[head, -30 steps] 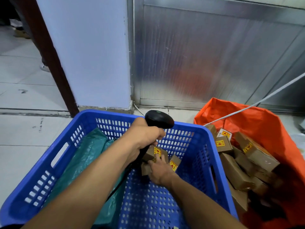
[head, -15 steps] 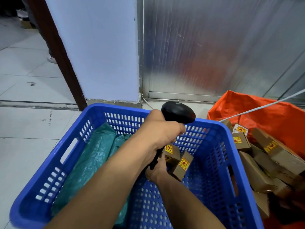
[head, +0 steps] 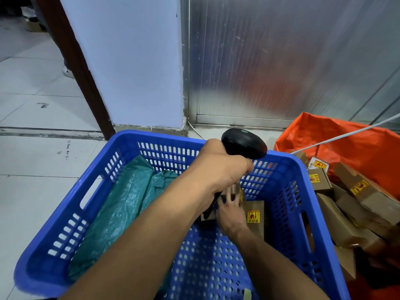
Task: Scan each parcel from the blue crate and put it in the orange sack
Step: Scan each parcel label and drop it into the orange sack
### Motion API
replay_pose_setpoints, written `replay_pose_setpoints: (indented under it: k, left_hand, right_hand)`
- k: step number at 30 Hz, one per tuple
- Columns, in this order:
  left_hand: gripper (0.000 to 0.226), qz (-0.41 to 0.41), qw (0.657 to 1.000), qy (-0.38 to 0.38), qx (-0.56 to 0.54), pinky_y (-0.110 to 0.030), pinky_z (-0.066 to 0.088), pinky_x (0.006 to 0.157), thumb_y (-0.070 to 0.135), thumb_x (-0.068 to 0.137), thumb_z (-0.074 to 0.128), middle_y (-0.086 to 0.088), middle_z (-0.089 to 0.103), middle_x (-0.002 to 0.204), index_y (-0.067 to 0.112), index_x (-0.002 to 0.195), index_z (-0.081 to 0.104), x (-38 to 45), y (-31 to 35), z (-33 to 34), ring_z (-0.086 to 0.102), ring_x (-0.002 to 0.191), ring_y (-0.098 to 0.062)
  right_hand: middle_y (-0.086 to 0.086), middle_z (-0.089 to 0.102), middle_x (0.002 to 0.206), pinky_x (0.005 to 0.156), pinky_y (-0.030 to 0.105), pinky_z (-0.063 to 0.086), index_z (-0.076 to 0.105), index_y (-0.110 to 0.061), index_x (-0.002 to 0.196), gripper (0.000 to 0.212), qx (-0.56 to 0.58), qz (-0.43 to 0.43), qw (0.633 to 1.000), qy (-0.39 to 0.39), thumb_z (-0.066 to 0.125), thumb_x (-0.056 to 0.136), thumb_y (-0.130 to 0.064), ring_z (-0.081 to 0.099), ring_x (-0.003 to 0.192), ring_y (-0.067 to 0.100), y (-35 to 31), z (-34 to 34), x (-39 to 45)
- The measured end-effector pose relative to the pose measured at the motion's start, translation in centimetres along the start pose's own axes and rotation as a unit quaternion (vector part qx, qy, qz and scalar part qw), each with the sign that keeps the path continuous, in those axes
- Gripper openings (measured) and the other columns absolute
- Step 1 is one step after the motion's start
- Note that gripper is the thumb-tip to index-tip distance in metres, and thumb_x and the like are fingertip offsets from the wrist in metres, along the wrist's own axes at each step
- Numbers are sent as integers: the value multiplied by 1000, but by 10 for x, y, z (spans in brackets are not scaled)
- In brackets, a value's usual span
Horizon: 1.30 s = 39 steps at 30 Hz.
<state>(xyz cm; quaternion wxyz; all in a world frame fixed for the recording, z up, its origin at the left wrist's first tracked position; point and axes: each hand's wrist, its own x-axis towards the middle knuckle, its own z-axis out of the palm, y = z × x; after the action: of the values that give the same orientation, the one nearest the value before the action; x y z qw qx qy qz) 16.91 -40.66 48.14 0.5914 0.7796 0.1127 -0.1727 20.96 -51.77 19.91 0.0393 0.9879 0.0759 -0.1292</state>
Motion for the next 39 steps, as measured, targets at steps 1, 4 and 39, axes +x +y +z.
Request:
replay_pose_setpoints:
  k: [1, 4, 39]
  left_hand:
    - [26, -1, 1000, 0, 1, -32, 51, 72, 16, 74, 77, -9, 72, 85, 8, 98, 71, 0, 0, 1, 65, 74, -22]
    - [20, 2, 1000, 4, 10, -30, 49, 69, 14, 78, 76, -12, 72, 82, 7, 96, 72, 0, 1, 2, 63, 70, -21]
    - [21, 19, 999, -7, 36, -29, 50, 69, 8, 82, 74, -6, 69, 83, 10, 102, 69, 0, -5, 10, 62, 68, -15]
  right_hand:
    - [22, -2, 161, 102, 48, 48, 25, -15, 151, 61, 27, 13, 1000, 2, 54, 98, -24, 27, 137, 51, 2, -3, -1]
    - [21, 13, 156, 95, 44, 49, 19, -19, 153, 72, 102, 58, 993, 10, 60, 94, -15, 35, 131, 44, 18, -12, 0]
    - [8, 65, 111, 81, 38, 59, 67, -29, 125, 54, 348, 112, 924, 112, 81, 73, -25, 65, 98, 26, 151, -146, -13]
